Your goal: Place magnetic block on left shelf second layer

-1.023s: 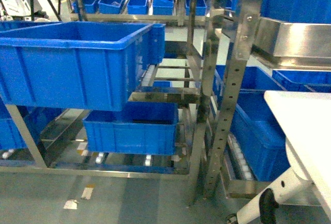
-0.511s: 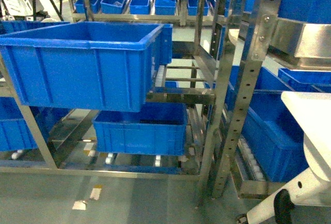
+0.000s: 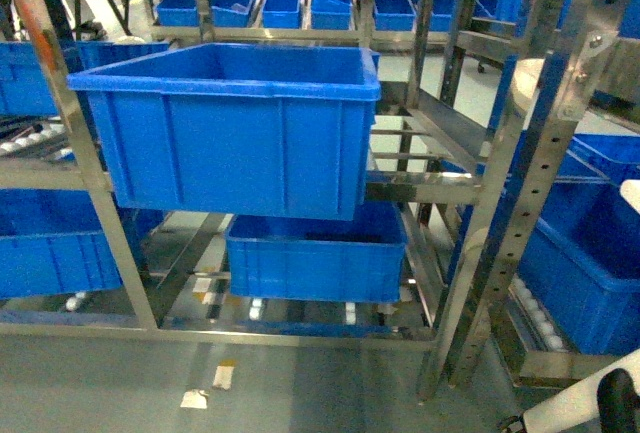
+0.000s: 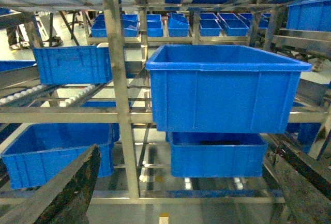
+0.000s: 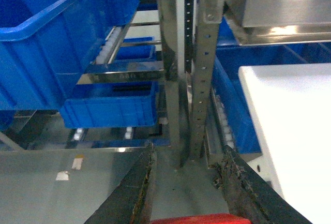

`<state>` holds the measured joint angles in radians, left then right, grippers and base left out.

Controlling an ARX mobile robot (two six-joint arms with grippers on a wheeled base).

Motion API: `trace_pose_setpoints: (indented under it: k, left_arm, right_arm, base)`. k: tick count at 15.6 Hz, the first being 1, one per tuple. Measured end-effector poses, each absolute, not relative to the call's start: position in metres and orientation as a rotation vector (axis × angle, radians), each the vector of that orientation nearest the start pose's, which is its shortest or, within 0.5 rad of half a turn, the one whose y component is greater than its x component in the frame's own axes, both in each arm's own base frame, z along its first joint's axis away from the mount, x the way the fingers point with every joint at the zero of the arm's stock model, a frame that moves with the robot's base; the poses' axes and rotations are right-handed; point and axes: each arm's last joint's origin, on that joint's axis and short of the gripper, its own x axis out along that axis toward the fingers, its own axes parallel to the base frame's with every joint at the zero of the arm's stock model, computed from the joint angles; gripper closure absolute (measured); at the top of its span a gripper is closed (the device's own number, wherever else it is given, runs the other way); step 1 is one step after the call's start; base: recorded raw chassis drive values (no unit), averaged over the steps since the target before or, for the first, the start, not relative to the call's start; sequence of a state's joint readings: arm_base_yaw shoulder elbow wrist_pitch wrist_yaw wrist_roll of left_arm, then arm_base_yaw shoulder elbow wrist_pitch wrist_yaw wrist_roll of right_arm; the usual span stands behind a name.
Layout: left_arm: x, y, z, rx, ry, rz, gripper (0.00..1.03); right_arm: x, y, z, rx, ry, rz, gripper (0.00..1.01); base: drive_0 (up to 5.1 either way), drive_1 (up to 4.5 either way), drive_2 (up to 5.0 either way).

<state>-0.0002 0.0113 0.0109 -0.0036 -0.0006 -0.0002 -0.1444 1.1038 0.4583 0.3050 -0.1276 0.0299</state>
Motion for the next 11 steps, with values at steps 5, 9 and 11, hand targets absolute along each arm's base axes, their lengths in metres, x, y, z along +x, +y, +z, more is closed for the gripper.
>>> trace_pose_setpoints:
  k: [5, 9, 11]
  left_arm:
    - [0.0977, 0.0000, 0.1659, 0.000, 0.004, 0.001, 0.05]
    - [0.0977, 0.0000, 0.1659, 0.000, 0.004, 0.002, 0.05]
    - [0.0977, 0.0000, 0.1661, 0.000, 0.002, 0.001, 0.05]
  right_arm:
    - [0.2221, -0.0286, 0.2076, 0.076, 0.337, -0.021, 0.69]
    - [0.2221, -0.0287, 0.2077, 0.076, 0.336, -0.022, 0.69]
    - [0.2220, -0.0286, 0.2073, 0.076, 0.340, -0.021, 0.69]
  base:
    - [-5.0, 2.48, 2.5]
    - [-5.0, 2.48, 2.5]
    - [-5.0, 2.48, 2.5]
